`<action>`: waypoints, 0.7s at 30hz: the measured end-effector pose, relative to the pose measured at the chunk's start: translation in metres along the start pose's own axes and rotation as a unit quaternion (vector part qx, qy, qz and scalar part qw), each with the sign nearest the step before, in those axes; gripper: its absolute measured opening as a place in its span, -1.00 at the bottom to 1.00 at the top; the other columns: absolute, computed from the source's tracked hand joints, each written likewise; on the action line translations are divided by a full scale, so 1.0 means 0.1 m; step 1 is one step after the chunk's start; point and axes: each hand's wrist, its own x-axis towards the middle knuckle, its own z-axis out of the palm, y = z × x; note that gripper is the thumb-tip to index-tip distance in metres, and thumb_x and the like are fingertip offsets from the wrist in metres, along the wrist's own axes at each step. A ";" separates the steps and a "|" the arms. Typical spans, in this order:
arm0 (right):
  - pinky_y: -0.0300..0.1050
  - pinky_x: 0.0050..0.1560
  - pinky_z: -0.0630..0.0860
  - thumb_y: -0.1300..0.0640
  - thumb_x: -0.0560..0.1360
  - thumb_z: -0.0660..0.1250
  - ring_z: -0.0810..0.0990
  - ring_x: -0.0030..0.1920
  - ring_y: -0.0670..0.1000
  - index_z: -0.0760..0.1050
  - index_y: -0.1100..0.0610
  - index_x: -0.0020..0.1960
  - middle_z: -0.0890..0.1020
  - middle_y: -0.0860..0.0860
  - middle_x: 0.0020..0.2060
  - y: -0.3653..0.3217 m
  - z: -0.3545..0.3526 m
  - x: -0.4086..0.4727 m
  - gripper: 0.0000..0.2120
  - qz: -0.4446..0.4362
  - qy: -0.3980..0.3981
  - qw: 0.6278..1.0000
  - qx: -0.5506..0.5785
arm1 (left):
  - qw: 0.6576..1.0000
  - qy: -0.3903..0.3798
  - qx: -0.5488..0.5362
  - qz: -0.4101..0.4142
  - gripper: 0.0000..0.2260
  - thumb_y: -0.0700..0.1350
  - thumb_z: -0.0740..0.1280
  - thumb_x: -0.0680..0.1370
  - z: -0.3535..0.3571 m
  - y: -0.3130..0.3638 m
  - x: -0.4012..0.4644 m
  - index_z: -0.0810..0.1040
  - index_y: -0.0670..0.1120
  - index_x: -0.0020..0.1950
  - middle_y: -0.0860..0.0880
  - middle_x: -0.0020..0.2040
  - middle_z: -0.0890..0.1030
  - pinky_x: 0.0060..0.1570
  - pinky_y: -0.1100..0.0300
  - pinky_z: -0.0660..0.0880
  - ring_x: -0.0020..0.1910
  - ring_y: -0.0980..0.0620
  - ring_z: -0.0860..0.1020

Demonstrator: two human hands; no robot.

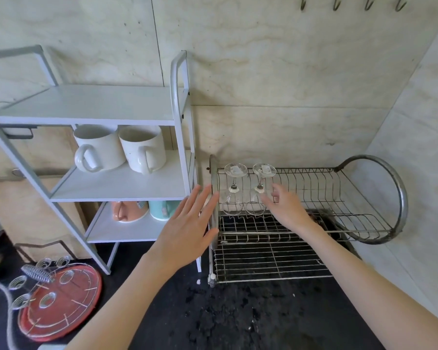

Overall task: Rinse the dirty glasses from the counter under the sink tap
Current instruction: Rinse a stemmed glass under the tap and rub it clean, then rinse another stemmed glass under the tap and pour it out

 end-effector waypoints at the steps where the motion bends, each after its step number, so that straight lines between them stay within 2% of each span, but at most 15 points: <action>1: -0.02 0.31 0.34 -0.09 0.57 0.18 0.41 0.34 0.08 0.16 0.16 0.48 0.40 0.11 0.37 0.01 -0.01 -0.09 -0.42 -0.006 -0.003 1.000 -0.015 | 1.000 -0.008 -0.012 -0.010 -0.38 0.13 0.05 0.61 0.00 0.04 -0.03 -0.34 0.03 0.41 0.05 0.46 -0.31 0.41 0.14 -0.24 0.47 0.02 -0.31; 3: -0.04 0.37 0.27 -0.09 0.58 0.15 0.32 0.41 0.05 0.15 0.13 0.49 0.33 0.07 0.43 0.01 -0.03 -0.30 -0.44 -0.027 0.004 0.998 -0.048 | 0.999 0.003 -0.027 -0.021 -0.34 0.10 0.13 0.59 -0.02 0.13 -0.12 -0.32 0.04 0.43 0.07 0.48 -0.28 0.41 0.16 -0.24 0.48 0.06 -0.29; 5: -0.09 0.38 0.22 -0.09 0.59 0.13 0.25 0.44 0.00 0.14 0.11 0.49 0.28 0.03 0.45 -0.01 -0.02 -0.53 -0.45 -0.060 0.015 0.996 -0.067 | 0.998 0.003 -0.049 -0.044 -0.35 0.09 0.16 0.59 -0.01 0.22 -0.28 -0.22 0.04 0.49 0.06 0.51 -0.20 0.45 0.13 -0.17 0.49 0.07 -0.22; 8: -0.19 0.42 0.07 -0.10 0.59 0.12 0.13 0.48 -0.06 0.11 0.08 0.51 0.18 -0.02 0.49 -0.07 0.06 -0.86 -0.44 -0.119 0.025 0.989 -0.080 | 0.994 -0.020 -0.055 -0.088 -0.42 0.17 0.03 0.59 0.09 0.31 -0.62 -0.11 0.04 0.53 0.06 0.53 -0.14 0.48 0.09 -0.06 0.51 0.05 -0.16; 10: -0.26 0.40 -0.01 -0.11 0.59 0.11 0.09 0.49 -0.10 0.12 0.05 0.51 0.16 -0.05 0.50 -0.11 0.19 -1.11 -0.45 -0.153 0.033 0.984 -0.089 | 0.993 -0.027 -0.053 -0.106 -0.42 0.21 -0.04 0.54 0.14 0.36 -0.94 0.05 0.01 0.53 0.03 0.52 0.00 0.45 0.06 0.00 0.50 0.02 -0.05; 12: -0.30 0.38 -0.03 -0.11 0.58 0.12 0.14 0.48 -0.10 0.18 0.04 0.49 0.21 -0.07 0.48 -0.15 0.36 -1.39 -0.47 -0.186 0.039 0.978 -0.089 | 0.991 -0.026 -0.048 -0.124 -0.45 0.17 0.01 0.54 0.19 0.38 -1.29 0.18 -0.02 0.49 -0.02 0.50 0.17 0.39 -0.01 0.09 0.48 -0.03 0.11; 14: -0.25 0.39 0.00 -0.12 0.57 0.13 0.28 0.43 -0.05 0.30 0.08 0.44 0.33 -0.03 0.43 -0.23 0.56 -1.72 -0.50 -0.226 0.032 0.969 -0.098 | 0.989 -0.021 -0.038 -0.141 -0.48 0.14 0.05 0.55 0.23 0.39 -1.66 0.25 -0.03 0.46 -0.05 0.47 0.28 0.35 -0.05 0.18 0.45 -0.07 0.22; 17: -0.09 0.37 0.18 -0.14 0.53 0.09 0.48 0.30 0.00 0.46 0.12 0.32 0.50 0.01 0.30 -0.43 0.90 -2.20 -0.50 -0.288 -0.004 0.953 -0.098 | 0.983 -0.015 -0.046 -0.179 -0.51 0.13 0.07 0.54 0.21 0.36 -2.26 0.29 -0.03 0.43 -0.05 0.44 0.34 0.30 -0.06 0.28 0.42 -0.10 0.29; 21: -0.12 0.36 0.29 -0.10 0.53 0.14 0.48 0.26 -0.03 0.50 0.12 0.28 0.54 0.01 0.26 -0.82 1.37 -2.72 -0.55 -0.349 -0.031 0.934 -0.075 | 0.974 -0.029 -0.042 -0.221 -0.53 0.14 0.02 0.57 0.07 0.22 -3.20 0.30 -0.04 0.41 -0.07 0.41 0.38 0.25 -0.11 0.38 0.38 -0.14 0.35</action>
